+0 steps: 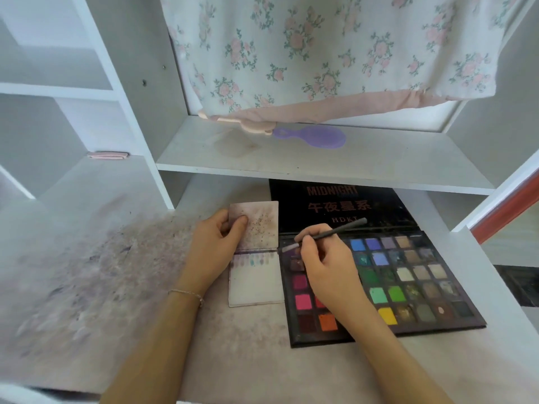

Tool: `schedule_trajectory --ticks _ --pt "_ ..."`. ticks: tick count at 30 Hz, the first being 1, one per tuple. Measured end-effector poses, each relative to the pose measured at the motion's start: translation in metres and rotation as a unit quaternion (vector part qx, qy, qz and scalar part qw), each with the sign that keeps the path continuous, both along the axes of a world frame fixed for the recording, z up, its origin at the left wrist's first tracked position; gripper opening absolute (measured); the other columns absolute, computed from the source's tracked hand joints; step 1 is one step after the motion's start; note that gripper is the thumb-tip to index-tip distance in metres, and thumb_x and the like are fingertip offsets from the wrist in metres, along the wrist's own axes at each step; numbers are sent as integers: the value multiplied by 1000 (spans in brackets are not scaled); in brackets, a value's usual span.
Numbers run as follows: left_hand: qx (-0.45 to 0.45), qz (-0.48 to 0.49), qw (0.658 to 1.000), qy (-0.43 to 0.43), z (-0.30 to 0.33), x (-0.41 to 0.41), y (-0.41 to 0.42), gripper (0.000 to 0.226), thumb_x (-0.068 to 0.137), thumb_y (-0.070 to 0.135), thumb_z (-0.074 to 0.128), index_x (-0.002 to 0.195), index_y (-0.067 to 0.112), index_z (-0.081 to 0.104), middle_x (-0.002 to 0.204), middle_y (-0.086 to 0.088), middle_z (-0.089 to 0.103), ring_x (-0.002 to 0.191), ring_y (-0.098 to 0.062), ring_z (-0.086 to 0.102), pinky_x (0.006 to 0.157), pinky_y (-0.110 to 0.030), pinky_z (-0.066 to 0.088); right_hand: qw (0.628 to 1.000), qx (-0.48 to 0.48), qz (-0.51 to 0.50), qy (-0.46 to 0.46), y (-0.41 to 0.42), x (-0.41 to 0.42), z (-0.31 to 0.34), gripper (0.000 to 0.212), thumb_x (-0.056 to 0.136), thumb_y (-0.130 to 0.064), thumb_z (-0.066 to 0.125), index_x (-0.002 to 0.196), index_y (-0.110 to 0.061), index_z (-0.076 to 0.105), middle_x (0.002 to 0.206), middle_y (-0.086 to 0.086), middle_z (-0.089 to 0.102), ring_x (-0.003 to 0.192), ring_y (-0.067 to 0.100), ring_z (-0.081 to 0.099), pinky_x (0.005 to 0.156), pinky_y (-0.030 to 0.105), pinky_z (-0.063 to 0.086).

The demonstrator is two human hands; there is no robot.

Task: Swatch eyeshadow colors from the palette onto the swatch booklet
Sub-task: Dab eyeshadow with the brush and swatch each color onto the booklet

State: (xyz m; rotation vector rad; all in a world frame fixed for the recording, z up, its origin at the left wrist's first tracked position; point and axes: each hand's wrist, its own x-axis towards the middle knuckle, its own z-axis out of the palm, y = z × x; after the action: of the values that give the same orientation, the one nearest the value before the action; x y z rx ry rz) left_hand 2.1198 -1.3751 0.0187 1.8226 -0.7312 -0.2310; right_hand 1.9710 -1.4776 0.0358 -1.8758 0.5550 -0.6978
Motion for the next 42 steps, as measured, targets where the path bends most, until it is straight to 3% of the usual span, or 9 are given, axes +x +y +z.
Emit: schedule_trajectory --ticks 5,12,18,25,31,36,42 --pt "-3 -5 1000 6 -2 2 -1 15 90 24 53 93 14 64 86 12 67 77 6 62 65 -11 50 999 -12 13 34 0 9 -5 23 89 -10 47 74 -27 51 48 -11 53 41 1 43 39 10 32" --pt "-5 -1 1000 16 -4 2 -1 9 90 25 54 87 24 62 83 14 67 76 1 64 65 -15 53 998 -22 21 48 -2 10 -9 21 89 -14 49 74 -28 52 53 -5 52 45 -1 47 41 9 36" --pt "-6 2 1000 21 -3 2 -1 11 89 25 54 89 19 64 85 7 70 79 -10 67 70 -24 55 998 -27 27 51 -2 11 -10 18 89 -15 49 75 -27 53 58 -2 56 51 1 50 44 11 39" --pt "-6 -1 1000 24 -1 1 0 13 90 23 54 92 16 65 88 3 71 81 -11 67 74 -31 56 995 -39 50 76 -1 10 -9 20 89 -13 48 74 -26 51 46 -10 49 44 -3 48 40 9 35" --pt "5 1 1000 12 0 1 0 22 90 26 54 91 7 64 88 -13 70 82 -29 66 75 -45 54 994 -50 49 83 -1 11 -8 19 89 -13 48 74 -24 51 51 -8 47 46 -3 47 42 10 36" --pt "-3 0 1000 18 1 0 0 11 90 24 54 88 18 64 85 3 71 79 -13 67 73 -33 56 995 -51 49 74 -1 11 -7 19 89 -12 48 75 -24 51 51 -9 46 47 -4 48 43 9 36" --pt "-1 1 1000 21 1 -1 0 12 90 23 54 87 17 64 84 0 71 78 -16 67 72 -33 55 994 -43 55 80 0 11 -7 21 89 -11 48 72 -24 49 50 -8 44 44 -2 46 42 10 35"
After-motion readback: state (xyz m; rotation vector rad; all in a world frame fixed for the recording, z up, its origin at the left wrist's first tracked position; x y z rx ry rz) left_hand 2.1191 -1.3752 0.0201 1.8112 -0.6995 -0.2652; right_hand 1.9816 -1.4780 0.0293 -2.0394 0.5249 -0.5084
